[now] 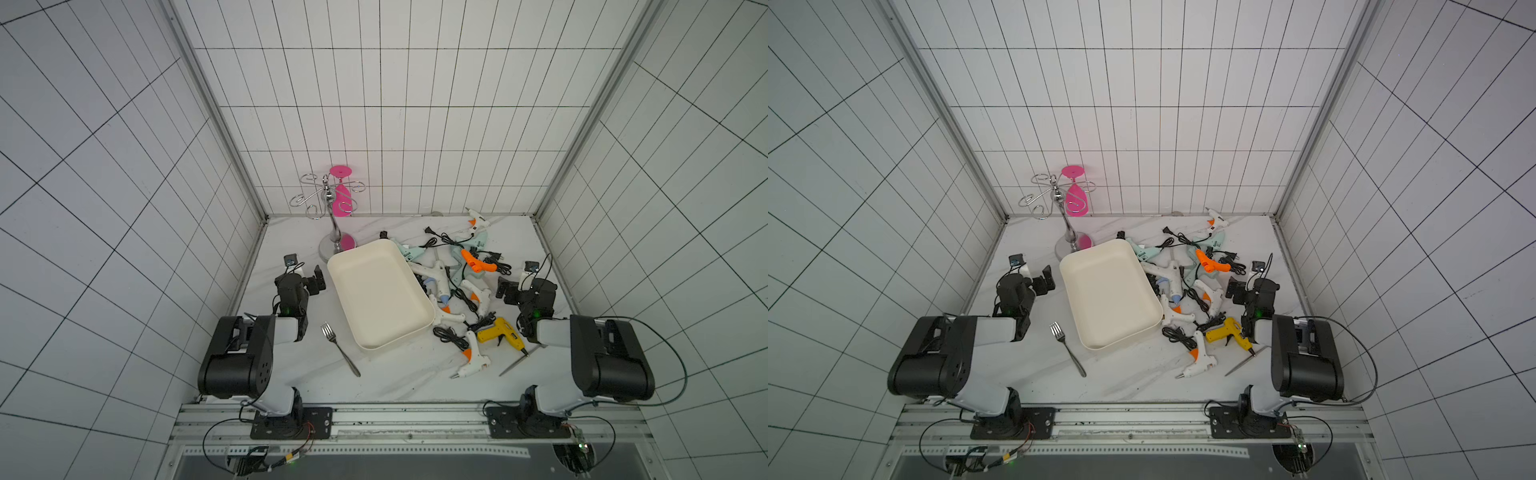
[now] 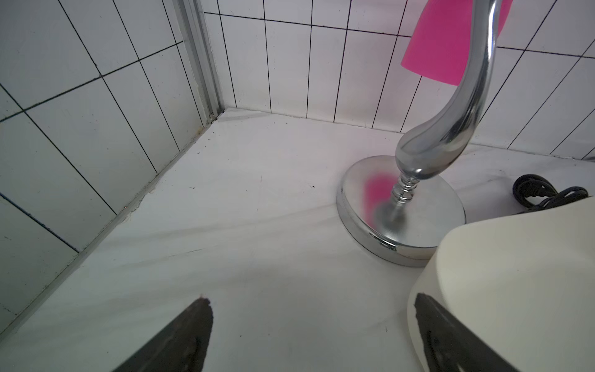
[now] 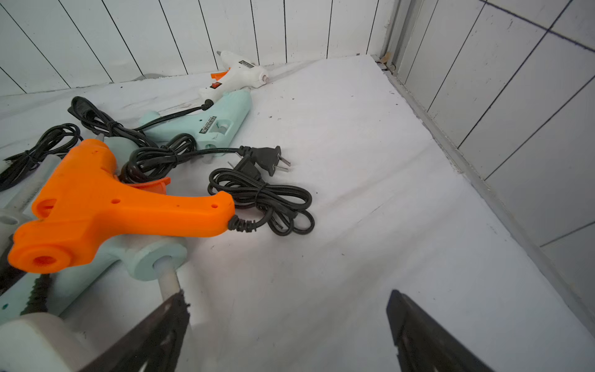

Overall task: Put the hot melt glue gun into the storage box
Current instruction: Adjust the storage box at the center of the board.

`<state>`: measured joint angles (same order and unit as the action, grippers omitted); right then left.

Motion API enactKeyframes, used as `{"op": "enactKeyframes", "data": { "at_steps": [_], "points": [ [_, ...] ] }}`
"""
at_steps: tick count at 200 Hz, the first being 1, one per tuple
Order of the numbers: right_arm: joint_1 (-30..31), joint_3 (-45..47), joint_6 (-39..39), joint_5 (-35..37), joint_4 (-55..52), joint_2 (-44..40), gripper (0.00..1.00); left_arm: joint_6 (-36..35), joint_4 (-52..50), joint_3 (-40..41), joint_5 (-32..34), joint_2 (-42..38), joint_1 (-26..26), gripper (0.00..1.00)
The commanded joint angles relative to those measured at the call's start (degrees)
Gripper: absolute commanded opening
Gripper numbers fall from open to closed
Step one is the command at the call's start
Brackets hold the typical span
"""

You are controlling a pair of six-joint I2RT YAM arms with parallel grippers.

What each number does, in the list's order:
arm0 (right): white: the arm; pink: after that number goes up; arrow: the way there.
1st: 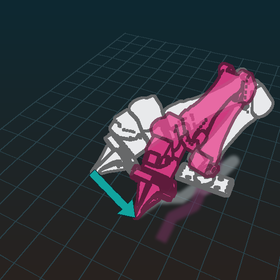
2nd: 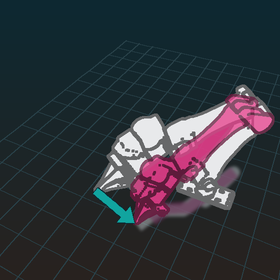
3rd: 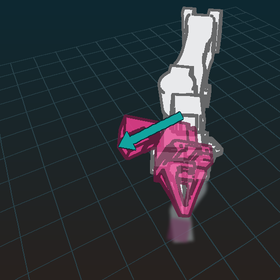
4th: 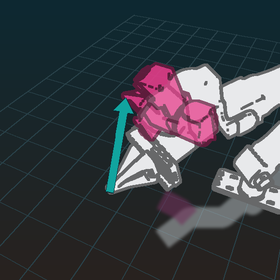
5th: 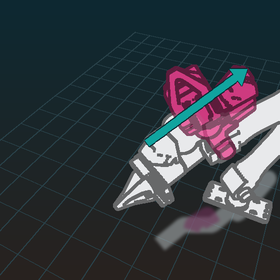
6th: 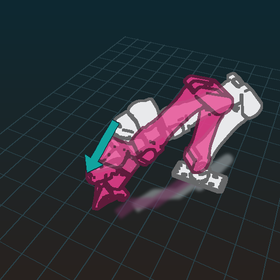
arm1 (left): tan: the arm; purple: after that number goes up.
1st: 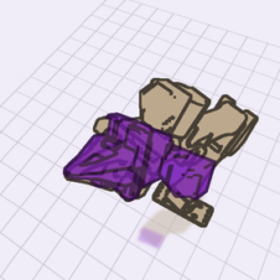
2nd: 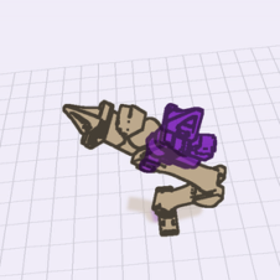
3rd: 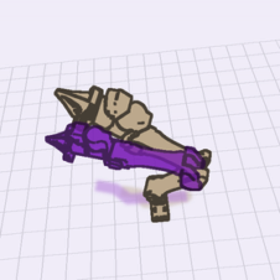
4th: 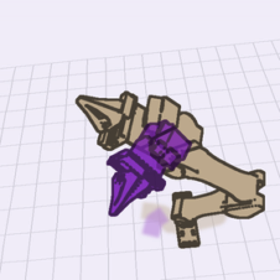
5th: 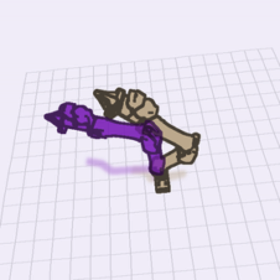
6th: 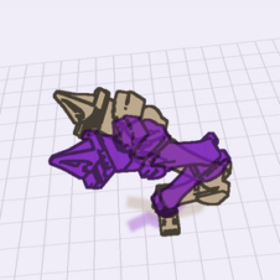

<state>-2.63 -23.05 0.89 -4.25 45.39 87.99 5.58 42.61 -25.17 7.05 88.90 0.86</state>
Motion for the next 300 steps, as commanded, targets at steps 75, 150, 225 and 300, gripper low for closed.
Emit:
{"op": "enactKeyframes", "data": {
  "at_steps": [75,150,225,300],
  "points": [
    [-0.3,-1.9,0.1,-0.2,0.9,0.4,0.99,0.0,0.5,-1.1,-0.2,0.6,0.4,0.99],
    [-0.4,-5.4,4.9,10.3,-9.5,-5.0,0.99,-2.0,-0.1,-1.1,6.4,-3.2,-2.6,0.98],
    [1.7,-30.9,20.9,2.6,-61.5,-7.1,0.89,17.4,-59.3,-20.7,23.7,-21.9,-15.3,0.98],
    [16.8,-42.0,19.6,-0.6,-81.5,-7.0,0.87,38.2,-77.6,-20.5,1.8,-21.3,-15.4,0.88]
  ]
}}
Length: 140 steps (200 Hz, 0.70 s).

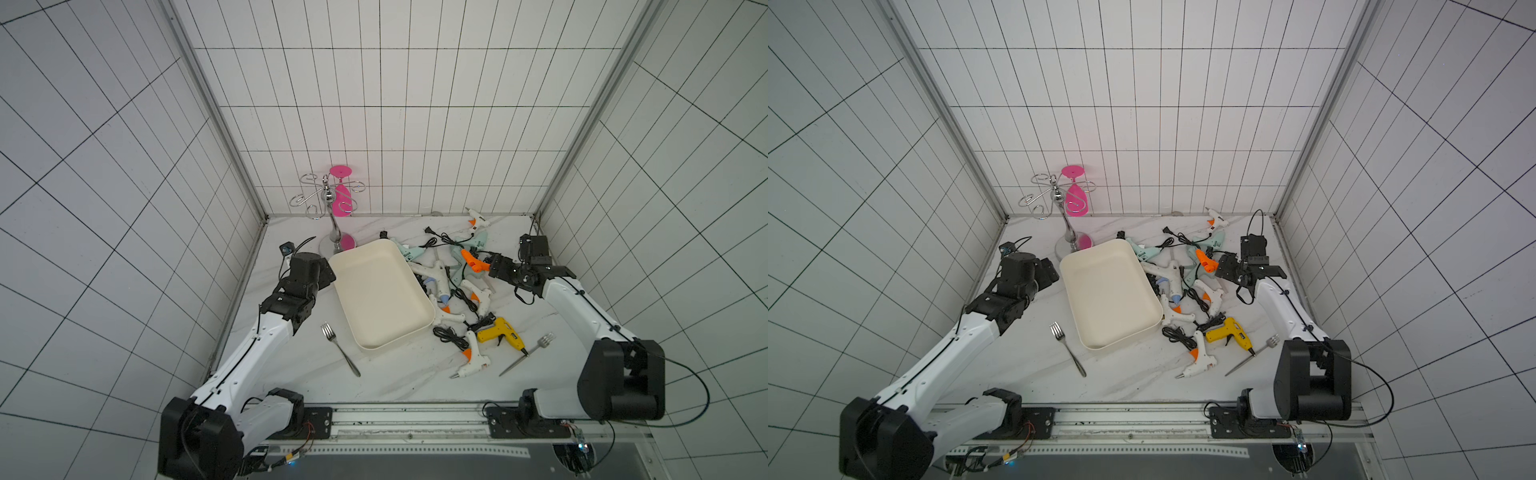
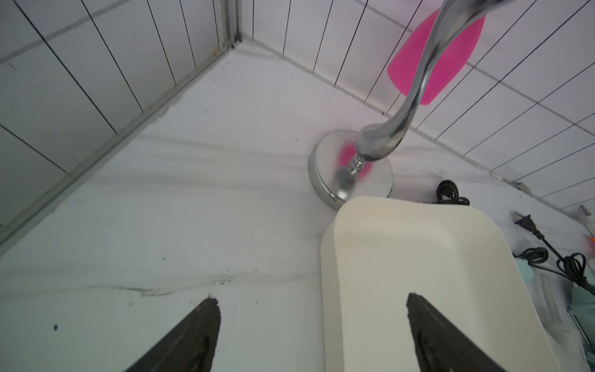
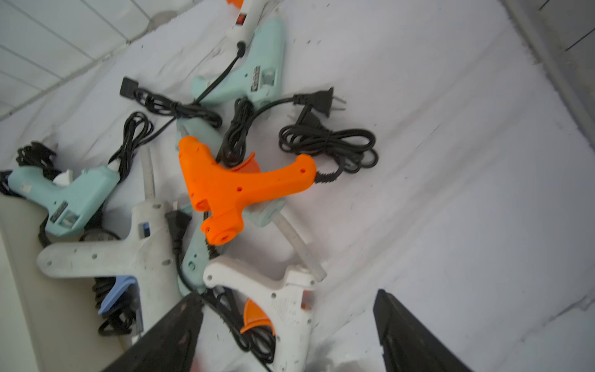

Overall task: Put the hot melt glue gun into the storage box
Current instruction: Adjust the storage box at the center of the board.

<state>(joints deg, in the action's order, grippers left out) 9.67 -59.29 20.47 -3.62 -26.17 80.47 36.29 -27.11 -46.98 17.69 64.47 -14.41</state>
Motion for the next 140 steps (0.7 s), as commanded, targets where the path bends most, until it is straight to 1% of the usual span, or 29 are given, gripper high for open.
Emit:
{"op": "enactKeyframes", "data": {
  "at_steps": [1,15,29,51,83,98,118,131,140],
  "points": [
    [4.7,-5.9,0.0,-1.2,-10.1,0.6,0.87,7.6,-8.0,1.2,-9.0,3.4,0.0,0.88],
    [7.6,-7.3,-0.6,-1.2,-12.7,1.8,0.87,7.9,-10.1,-0.2,-11.5,6.6,-0.1,0.87],
    [9.6,-7.2,-0.6,0.1,-13.5,3.1,0.87,7.6,-9.8,-1.1,-14.4,9.9,-0.1,0.85],
    [11.1,-6.4,0.0,-2.3,-13.6,5.4,0.87,7.3,-8.5,-2.1,-17.5,13.9,-0.2,0.8],
    [12.9,-6.2,0.0,-3.5,-13.0,8.0,0.86,5.0,-8.3,-3.1,-18.1,17.3,-0.4,0.73],
    [13.6,-7.1,-0.3,-4.3,-12.9,9.5,0.86,3.0,-9.2,-4.3,-17.8,19.0,-0.4,0.66],
    [14.2,-8.4,-0.9,-5.1,-13.1,11.5,0.85,0.3,-11.5,-6.5,-16.9,21.7,-0.4,0.51],
    [14.5,-8.6,-1.0,-5.3,-13.1,12.1,0.84,-1.3,-12.8,-7.8,-16.6,22.9,-0.4,0.4],
    [14.5,-8.7,-1.0,-5.7,-13.0,12.3,0.84,-2.3,-13.7,-8.7,-16.0,23.6,-0.4,0.36]
  ]
}}
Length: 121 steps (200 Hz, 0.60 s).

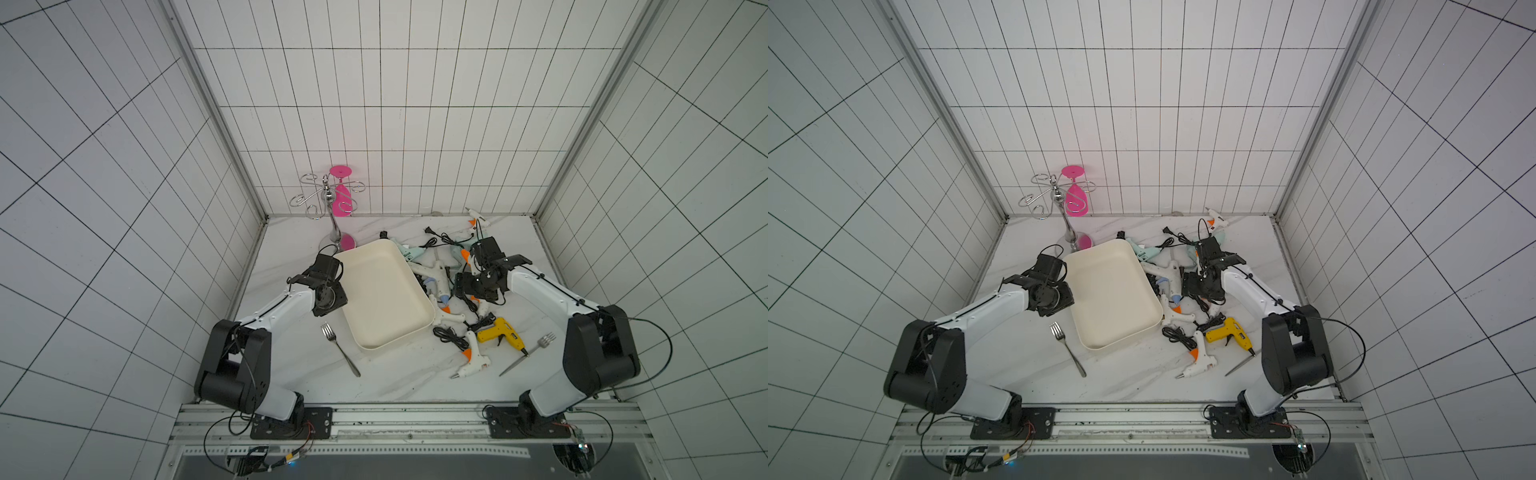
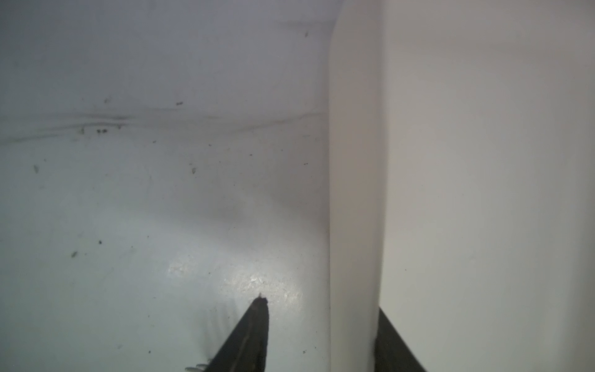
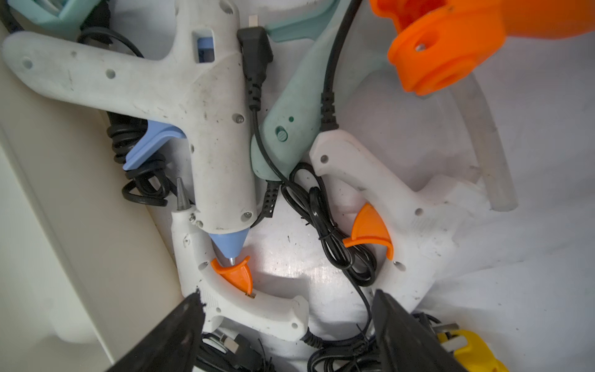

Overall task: Put the hot melt glue gun into the storage box
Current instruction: Adjust the storage box at the center of the board.

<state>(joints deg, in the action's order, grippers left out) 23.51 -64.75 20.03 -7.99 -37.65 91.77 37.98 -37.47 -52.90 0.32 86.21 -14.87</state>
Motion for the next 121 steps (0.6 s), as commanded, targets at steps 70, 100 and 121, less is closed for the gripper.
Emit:
{"op": "enactKeyframes", "data": {
  "at_steps": [70,100,121],
  "points": [
    [0.8,-6.1,-2.3,-1.8,-1.7,3.8,0.85,-16.6,-11.4,-10.1,8.4,7.3,0.0,0.09],
    [0.7,-10.5,-5.0,-1.2,-2.0,8.4,0.84,-22.0,-12.7,-12.6,8.9,8.5,-0.7,0.08],
    [0.7,-14.6,-7.3,0.8,-2.9,13.2,0.84,-24.8,-13.5,-13.3,9.7,9.8,-2.3,0.05]
  ]
}}
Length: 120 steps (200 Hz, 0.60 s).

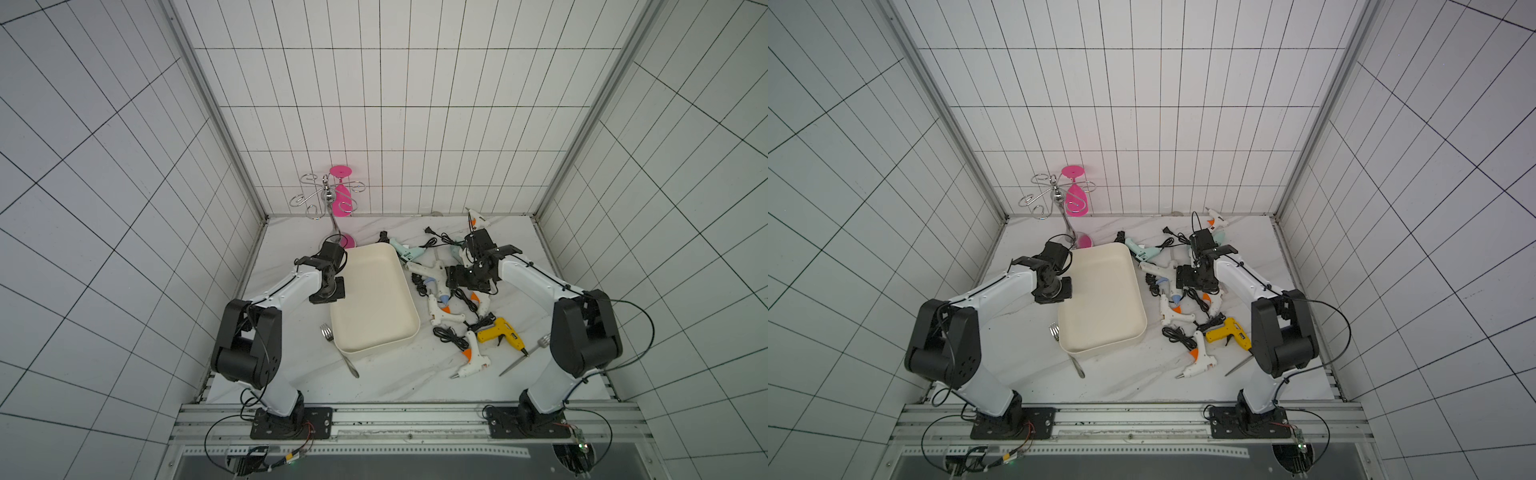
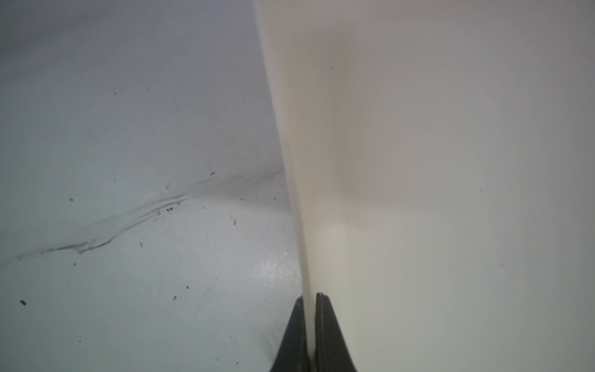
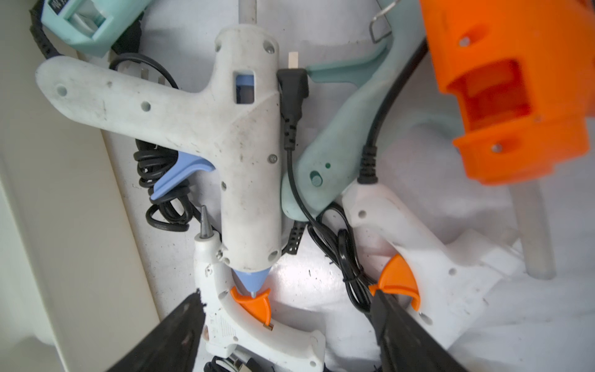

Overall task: Put the hot melt glue gun into the storage box
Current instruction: Adjust the storage box at the center of the board.

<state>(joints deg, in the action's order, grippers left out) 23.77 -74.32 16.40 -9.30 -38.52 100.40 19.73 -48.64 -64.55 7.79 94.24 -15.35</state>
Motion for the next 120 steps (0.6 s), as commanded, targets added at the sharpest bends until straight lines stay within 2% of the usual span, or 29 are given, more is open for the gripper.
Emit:
{"op": "enactKeyframes", "data": {
  "at_steps": [1,16,36,72,87,120],
  "points": [
    [0.4,-5.1,-3.8,2.2,-2.1,4.8,0.84,-6.6,-2.4,-1.6,2.4,1.8,-2.0,0.05],
    [0.4,-7.6,-5.2,3.6,-3.1,7.5,0.83,-7.4,-2.3,-1.5,3.5,2.7,-3.0,0.05],
    [0.4,-7.9,-7.1,4.5,-3.2,9.4,0.82,-7.6,-1.1,-1.3,1.9,3.7,-3.4,0.06],
    [0.5,-7.9,-9.5,3.1,-3.0,11.3,0.77,-9.0,0.6,-2.4,2.2,5.7,-3.5,0.07],
    [0.9,-8.2,-9.9,2.6,-2.9,10.9,0.75,-9.5,0.5,-2.9,2.9,6.2,-3.5,0.07],
    [3.5,-7.3,-11.0,8.4,-1.7,7.1,0.75,-9.7,-0.2,-2.6,4.6,5.5,-3.4,0.09]
  ]
}}
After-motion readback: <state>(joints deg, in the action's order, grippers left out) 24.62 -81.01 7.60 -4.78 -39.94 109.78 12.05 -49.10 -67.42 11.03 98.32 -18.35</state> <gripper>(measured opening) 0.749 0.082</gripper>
